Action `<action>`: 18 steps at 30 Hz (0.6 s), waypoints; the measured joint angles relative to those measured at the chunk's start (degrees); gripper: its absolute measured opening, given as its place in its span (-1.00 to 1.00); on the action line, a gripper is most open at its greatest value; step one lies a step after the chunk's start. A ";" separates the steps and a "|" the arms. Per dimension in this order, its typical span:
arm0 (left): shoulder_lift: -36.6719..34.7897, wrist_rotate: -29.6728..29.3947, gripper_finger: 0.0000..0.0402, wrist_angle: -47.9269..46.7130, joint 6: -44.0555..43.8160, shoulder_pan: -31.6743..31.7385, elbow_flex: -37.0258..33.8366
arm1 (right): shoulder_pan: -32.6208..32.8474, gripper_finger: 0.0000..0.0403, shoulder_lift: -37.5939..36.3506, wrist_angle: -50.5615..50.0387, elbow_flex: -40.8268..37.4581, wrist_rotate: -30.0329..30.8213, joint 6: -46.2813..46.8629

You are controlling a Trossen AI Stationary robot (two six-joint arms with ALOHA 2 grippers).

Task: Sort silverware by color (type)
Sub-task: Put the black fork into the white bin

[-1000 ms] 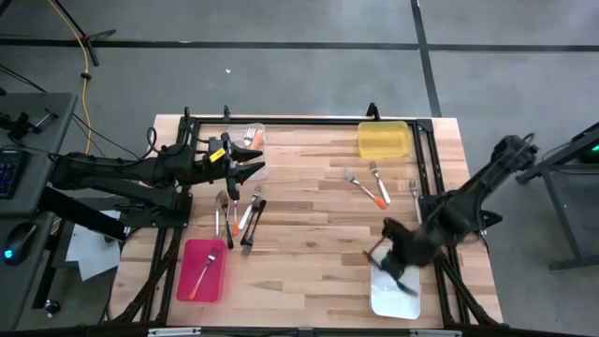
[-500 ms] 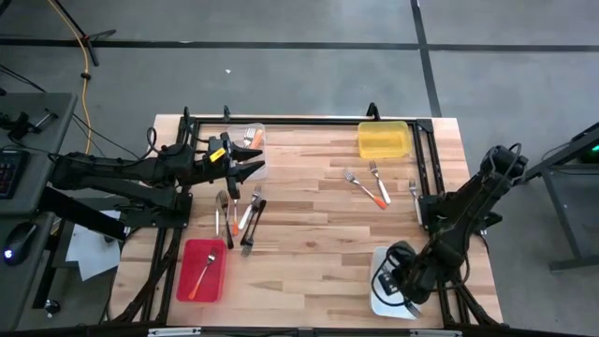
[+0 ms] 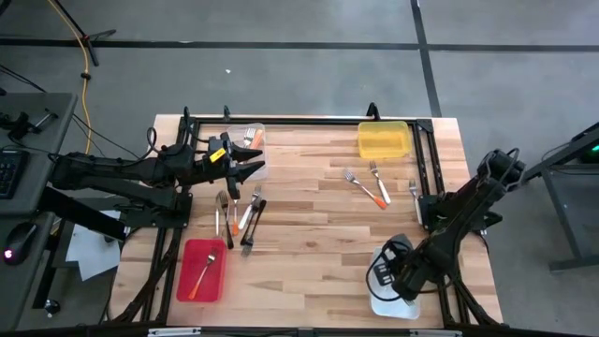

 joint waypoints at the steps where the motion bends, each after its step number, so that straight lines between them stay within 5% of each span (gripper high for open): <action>1: 0.00 0.01 -0.24 -0.01 -0.24 0.01 0.00 | 0.04 -1.00 0.73 0.33 0.00 0.04 0.06; 18: 0.00 0.00 -0.24 0.09 -0.28 0.02 0.00 | -2.23 -0.95 12.73 3.33 0.07 -0.70 -0.55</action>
